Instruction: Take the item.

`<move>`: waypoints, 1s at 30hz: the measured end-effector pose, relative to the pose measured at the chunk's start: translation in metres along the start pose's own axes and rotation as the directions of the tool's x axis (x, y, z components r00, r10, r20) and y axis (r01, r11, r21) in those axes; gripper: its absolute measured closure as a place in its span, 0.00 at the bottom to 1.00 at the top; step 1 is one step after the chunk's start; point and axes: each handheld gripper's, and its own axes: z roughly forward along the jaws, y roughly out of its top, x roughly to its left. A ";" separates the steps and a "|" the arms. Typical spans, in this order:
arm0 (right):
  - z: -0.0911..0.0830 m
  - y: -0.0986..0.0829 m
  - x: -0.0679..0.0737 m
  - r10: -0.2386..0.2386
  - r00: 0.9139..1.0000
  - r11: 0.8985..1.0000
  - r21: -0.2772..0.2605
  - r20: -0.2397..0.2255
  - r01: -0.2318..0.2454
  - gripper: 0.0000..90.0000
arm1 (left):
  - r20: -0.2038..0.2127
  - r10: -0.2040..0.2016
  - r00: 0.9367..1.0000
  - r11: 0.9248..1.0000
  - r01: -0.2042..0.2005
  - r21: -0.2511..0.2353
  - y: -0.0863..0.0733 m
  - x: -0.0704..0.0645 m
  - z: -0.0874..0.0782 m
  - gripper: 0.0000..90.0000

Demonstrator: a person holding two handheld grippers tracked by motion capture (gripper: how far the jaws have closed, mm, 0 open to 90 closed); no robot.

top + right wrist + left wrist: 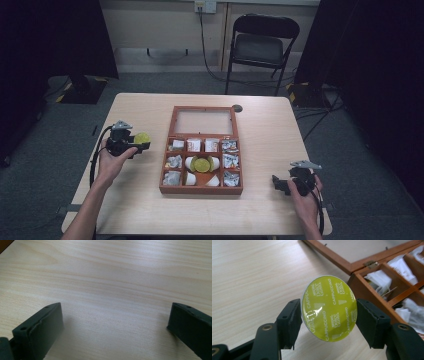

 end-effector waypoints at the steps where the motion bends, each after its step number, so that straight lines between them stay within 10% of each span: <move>1: 0.000 0.000 0.000 0.000 1.000 1.000 0.000 0.000 0.000 0.00 | 0.000 0.003 1.000 1.000 -0.003 0.008 -0.001 0.000 0.002 0.43; 30: 0.000 0.000 0.000 0.000 1.000 1.000 0.000 0.000 0.000 0.00 | 0.013 0.035 0.999 0.993 -0.036 0.115 -0.014 -0.009 0.034 0.43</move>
